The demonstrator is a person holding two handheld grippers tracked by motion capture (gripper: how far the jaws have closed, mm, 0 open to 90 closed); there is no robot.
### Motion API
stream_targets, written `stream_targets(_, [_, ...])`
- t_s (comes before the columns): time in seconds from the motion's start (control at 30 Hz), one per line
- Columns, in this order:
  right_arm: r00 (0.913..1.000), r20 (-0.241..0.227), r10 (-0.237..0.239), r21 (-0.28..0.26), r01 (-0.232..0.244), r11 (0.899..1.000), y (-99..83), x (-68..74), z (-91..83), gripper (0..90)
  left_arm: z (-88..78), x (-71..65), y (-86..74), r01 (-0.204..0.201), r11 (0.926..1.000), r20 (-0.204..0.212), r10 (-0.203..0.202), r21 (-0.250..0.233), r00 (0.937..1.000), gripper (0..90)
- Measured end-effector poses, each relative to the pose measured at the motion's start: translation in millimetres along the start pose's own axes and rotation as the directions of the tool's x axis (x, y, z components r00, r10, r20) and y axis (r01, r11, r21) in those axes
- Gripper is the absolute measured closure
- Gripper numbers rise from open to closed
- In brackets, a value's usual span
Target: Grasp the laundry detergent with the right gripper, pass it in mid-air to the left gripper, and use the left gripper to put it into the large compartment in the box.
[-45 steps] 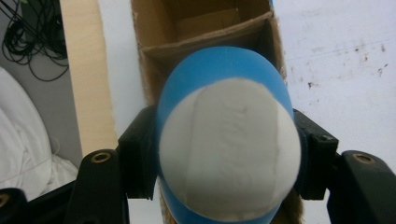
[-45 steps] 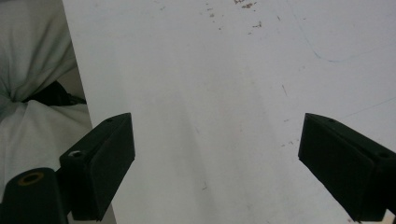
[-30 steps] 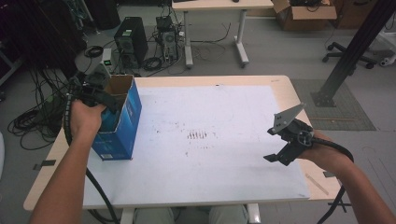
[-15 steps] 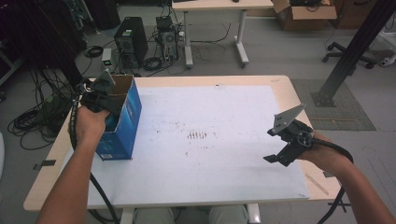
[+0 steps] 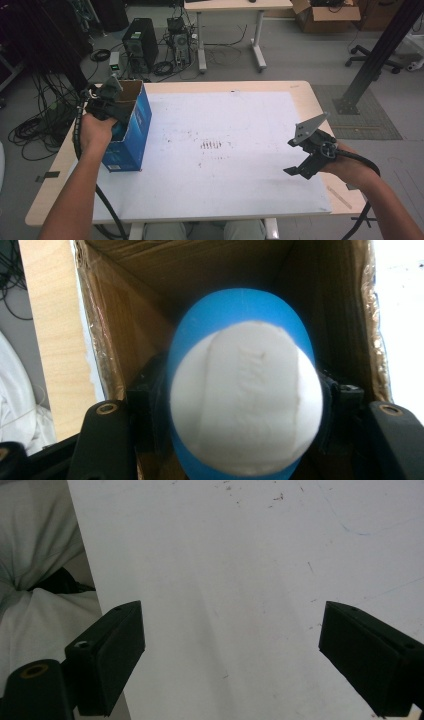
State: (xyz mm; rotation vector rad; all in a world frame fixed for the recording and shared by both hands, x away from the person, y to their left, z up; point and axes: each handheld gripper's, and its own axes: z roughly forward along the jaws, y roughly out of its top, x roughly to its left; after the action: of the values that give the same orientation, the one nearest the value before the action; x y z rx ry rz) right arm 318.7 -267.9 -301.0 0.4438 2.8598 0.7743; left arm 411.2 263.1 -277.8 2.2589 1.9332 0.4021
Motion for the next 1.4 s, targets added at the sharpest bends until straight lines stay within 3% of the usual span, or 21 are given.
stream_targets(0.27, [1.0, 0.002, -0.004, -0.002, 0.004, 1.0, 1.1, 1.9, -1.6, 10.6, -15.5, 3.0, -1.2, 0.0, 0.9998, -0.009, 0.0, -0.022, 1.0, 29.3])
stream_targets(0.47, [0.9999, 0.008, -0.011, -0.007, 0.011, 1.0, 3.2, 5.7, -5.7, 10.6, -28.6, 4.5, -2.9, 0.003, 0.9994, 0.008, -0.003, -0.033, 1.0, 23.4])
stream_targets(0.83, [0.9997, 0.02, -0.016, -0.012, 0.016, 1.0, 4.6, 11.9, -14.5, 10.7, -68.0, -3.3, -5.0, -0.054, 0.9973, 0.019, 0.055, -0.05, 0.9983, 15.4])
stream_targets(1.1, [0.9993, 0.025, -0.027, -0.018, 0.028, 0.999, 7.0, 17.4, -19.8, 10.7, -86.1, -20.6, -10.5, -0.106, 0.9926, 0.075, 0.11, -0.06, 0.9911, 10.7])
stream_targets(1.4, [0.999, 0.029, -0.033, -0.018, 0.034, 0.999, 7.7, 22.9, -24.7, 10.7, -101.9, -43.2, -13.3, -0.181, 0.9799, 0.09, 0.188, -0.084, 0.9779, 9.5])
